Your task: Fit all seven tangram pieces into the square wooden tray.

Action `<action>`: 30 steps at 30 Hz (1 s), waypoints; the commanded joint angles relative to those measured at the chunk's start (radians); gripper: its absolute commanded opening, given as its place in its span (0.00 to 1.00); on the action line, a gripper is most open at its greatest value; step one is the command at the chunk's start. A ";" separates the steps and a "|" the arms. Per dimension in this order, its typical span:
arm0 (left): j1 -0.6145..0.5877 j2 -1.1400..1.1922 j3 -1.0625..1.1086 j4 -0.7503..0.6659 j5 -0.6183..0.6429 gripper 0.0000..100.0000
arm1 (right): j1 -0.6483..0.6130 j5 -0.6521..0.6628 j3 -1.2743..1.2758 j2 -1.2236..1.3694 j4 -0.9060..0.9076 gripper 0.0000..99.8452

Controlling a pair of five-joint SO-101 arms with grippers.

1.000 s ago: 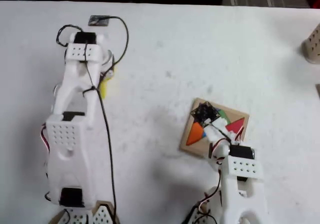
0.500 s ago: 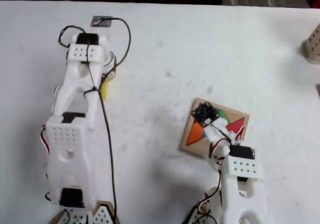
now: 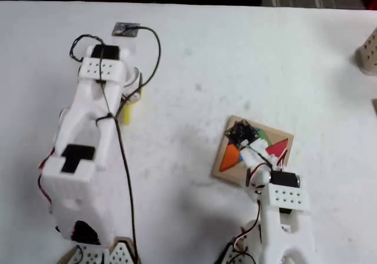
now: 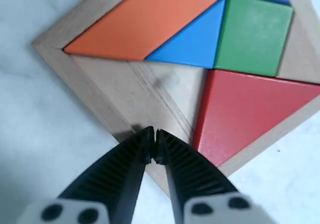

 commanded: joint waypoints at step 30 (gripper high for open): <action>0.918 -0.863 0.611 -0.115 -0.611 0.02 | 0.664 -0.140 -0.048 -0.001 -0.028 0.02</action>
